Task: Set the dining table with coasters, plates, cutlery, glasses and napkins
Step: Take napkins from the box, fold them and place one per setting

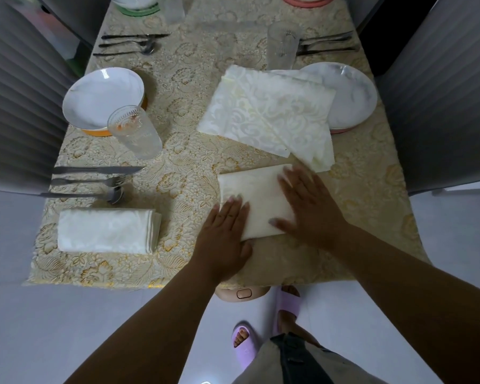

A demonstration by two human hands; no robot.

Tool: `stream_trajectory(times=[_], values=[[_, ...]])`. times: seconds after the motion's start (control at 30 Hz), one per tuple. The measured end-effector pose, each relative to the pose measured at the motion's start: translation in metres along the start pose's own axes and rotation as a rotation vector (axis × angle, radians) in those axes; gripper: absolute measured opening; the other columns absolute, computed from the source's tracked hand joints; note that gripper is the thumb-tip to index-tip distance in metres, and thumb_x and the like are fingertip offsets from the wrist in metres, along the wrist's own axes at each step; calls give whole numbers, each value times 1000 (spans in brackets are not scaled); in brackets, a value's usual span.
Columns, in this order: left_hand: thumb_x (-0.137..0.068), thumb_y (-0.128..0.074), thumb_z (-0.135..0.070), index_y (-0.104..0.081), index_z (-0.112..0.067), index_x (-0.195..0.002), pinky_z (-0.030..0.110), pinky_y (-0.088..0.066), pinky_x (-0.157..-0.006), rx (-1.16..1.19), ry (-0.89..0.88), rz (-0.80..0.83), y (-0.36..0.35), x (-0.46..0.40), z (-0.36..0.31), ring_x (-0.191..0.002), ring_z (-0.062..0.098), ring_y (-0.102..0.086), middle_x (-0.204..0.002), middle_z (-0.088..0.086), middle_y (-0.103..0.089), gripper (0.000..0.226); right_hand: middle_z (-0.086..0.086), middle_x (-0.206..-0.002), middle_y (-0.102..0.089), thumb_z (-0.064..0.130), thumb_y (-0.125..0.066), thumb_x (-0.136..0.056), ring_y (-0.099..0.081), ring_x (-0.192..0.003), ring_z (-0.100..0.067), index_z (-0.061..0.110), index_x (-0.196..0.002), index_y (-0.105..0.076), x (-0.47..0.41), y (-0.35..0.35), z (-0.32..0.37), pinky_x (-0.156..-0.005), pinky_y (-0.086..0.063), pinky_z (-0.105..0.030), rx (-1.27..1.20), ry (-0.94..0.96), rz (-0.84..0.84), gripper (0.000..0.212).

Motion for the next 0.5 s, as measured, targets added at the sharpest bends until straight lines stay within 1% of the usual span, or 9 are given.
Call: stream_trajectory(times=[0.03,0.07,0.13,0.2,0.3,0.33,0.4,0.43,0.5], values=[[-87,-37,-45,-34,-6,-148,49,-22,-113,1,-6,-1,1,0,0,-145,28,-24,-155,14,-29,72,-10,-154,-28,73,-32,-81,-20,-144,-23,11,-148,-29,4,0,13,-117,-16,-45,-15,124,-33,91],[-89,-35,-45,-37,-5,-146,49,-21,-113,0,-11,-5,2,-1,1,-144,27,-26,-154,14,-31,70,-9,-148,-40,63,-46,-78,-33,-139,-23,13,-143,-36,10,-2,24,-115,-25,-45,-34,234,-58,83],[-92,-33,-46,-40,-5,-144,47,-20,-114,9,-26,-37,6,-2,5,-143,24,-29,-151,13,-36,67,-10,-133,-56,42,-56,-73,-51,-125,-24,11,-131,-49,18,-6,27,-106,-39,-48,-104,296,-70,67],[-93,-35,-47,-42,-7,-143,42,-18,-117,75,-32,-62,12,-4,10,-142,20,-31,-149,10,-40,65,-11,-125,-62,25,-57,-69,-60,-115,-26,9,-120,-60,18,-3,13,-99,-47,-46,-193,207,-106,53],[-80,-50,-39,-49,-11,-140,36,-29,-114,277,42,-115,21,-3,25,-133,14,-42,-142,5,-50,66,-7,-119,-66,22,-53,-72,-65,-103,-23,10,-114,-65,13,6,-8,-91,-46,-30,-439,64,-110,45],[-76,-55,-34,-54,-14,-135,31,-36,-108,378,133,-144,26,-1,34,-123,11,-49,-135,2,-57,62,-5,-115,-68,21,-53,-75,-65,-99,-20,12,-112,-66,10,7,-15,-86,-45,-21,-554,-5,-90,40],[-78,-65,-24,-65,-21,-119,23,-47,-88,585,358,-212,34,0,52,-100,8,-59,-113,-9,-66,41,1,-97,-68,23,-52,-82,-62,-85,-13,15,-100,-65,4,7,-31,-72,-39,-7,-723,-179,-78,24],[-82,-68,-22,-67,-21,-112,23,-49,-79,685,460,-232,35,-1,59,-92,9,-63,-103,-11,-69,30,4,-87,-64,27,-55,-87,-58,-79,-10,15,-94,-63,1,6,-38,-66,-37,-7,-754,-269,-82,16],[-88,-68,-27,-69,-18,-101,22,-47,-66,846,615,-231,31,-5,66,-78,9,-64,-85,-10,-70,16,3,-77,-57,34,-58,-92,-50,-71,-10,9,-88,-61,-7,1,-50,-58,-34,-13,-768,-417,-86,25]])
Point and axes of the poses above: each hand's wrist, its own x-axis away from the middle knuckle, its own y-axis out of the back of the hand, z = x × y, the point moved 9 cm from there along -x, towards the middle knuckle
